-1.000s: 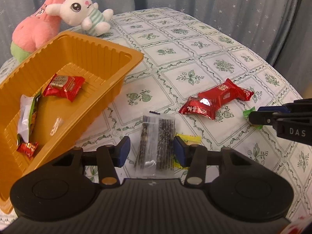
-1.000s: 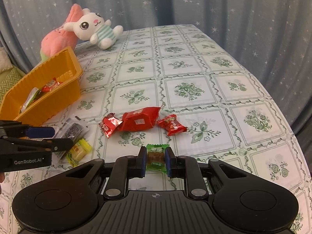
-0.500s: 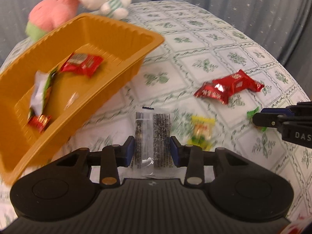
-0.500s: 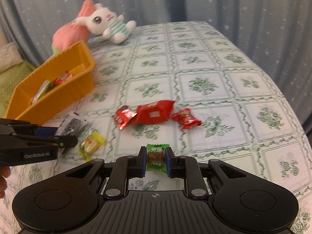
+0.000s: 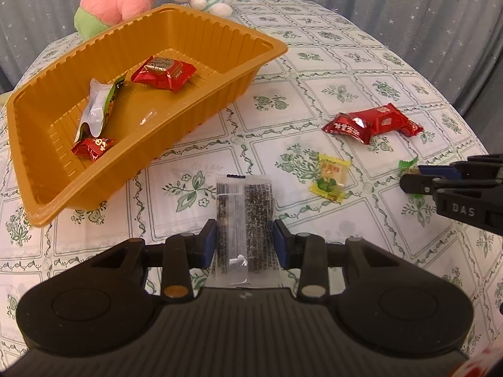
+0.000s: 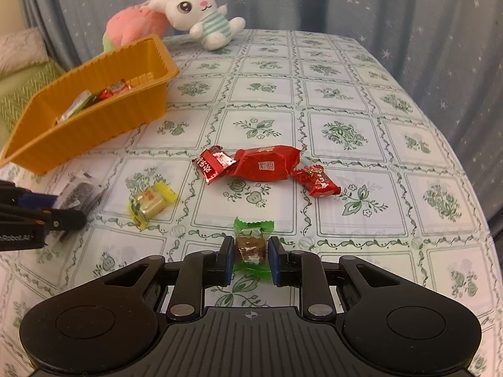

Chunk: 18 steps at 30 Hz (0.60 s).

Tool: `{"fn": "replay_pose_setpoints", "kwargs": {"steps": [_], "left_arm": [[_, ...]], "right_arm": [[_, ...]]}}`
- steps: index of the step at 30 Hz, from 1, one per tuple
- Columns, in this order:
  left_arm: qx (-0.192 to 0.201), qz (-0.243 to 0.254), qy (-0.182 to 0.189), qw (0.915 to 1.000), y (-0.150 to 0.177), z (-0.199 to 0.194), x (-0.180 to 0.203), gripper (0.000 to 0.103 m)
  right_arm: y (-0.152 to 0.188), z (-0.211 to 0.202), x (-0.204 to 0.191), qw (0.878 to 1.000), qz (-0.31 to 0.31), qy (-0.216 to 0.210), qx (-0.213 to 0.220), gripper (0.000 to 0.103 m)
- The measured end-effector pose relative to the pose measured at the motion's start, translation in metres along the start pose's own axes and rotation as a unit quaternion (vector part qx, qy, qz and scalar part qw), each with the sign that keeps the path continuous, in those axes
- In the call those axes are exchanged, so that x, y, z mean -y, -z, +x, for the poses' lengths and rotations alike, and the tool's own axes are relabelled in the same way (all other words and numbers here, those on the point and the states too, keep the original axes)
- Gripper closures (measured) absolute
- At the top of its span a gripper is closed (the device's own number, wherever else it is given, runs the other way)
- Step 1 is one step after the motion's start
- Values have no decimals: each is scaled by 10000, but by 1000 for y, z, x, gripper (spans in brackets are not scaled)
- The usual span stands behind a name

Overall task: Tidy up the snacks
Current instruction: 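Carry the clear packet and green candy over the orange tray with both tools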

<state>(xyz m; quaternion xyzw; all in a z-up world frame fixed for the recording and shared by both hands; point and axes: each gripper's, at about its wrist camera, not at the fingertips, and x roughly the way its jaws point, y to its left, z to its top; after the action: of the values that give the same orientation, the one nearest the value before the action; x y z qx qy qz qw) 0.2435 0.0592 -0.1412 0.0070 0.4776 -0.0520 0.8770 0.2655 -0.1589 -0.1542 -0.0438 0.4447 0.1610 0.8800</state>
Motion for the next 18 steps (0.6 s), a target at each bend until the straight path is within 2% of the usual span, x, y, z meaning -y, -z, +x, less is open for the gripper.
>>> {"fn": "replay_pose_setpoints", "kwargs": {"steps": [9, 18], "left_arm": [[112, -28, 48, 9999, 5, -19, 6, 68], [341, -156, 136, 9992, 7, -51, 7, 68]], "right_arm": [[0, -9, -2, 9997, -11, -222, -27, 82], [-10, -28, -13, 9974, 98, -714, 63, 82]]}}
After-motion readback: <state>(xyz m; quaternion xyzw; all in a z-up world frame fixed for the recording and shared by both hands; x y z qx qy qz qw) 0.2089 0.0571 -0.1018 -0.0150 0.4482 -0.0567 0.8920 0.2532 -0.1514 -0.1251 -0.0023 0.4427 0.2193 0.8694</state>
